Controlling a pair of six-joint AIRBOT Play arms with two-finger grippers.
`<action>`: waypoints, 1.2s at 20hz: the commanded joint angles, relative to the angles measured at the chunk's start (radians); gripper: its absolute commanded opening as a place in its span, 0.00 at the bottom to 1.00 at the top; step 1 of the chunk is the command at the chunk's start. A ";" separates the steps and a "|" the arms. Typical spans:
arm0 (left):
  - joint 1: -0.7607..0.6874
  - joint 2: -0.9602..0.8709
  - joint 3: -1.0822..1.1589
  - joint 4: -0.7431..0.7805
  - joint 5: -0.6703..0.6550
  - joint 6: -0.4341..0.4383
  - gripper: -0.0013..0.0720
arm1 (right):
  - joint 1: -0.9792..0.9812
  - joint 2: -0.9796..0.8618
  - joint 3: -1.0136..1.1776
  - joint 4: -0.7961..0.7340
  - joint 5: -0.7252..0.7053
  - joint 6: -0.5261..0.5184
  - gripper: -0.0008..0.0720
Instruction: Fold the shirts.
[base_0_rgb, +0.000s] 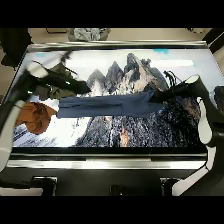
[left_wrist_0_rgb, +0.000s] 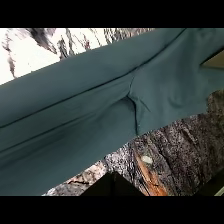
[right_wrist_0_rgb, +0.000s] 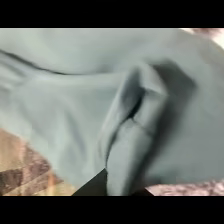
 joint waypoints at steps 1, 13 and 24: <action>-0.126 -0.112 -0.062 -0.063 0.151 -0.011 0.05 | 0.037 0.148 0.001 -0.035 0.011 0.039 0.07; -0.341 -0.395 -0.043 -0.646 0.457 0.018 0.05 | 0.049 0.568 0.001 -0.187 0.232 0.146 0.07; -0.265 -0.257 0.039 -0.375 0.355 -0.030 0.05 | 0.117 0.488 0.001 -0.061 0.161 0.171 0.07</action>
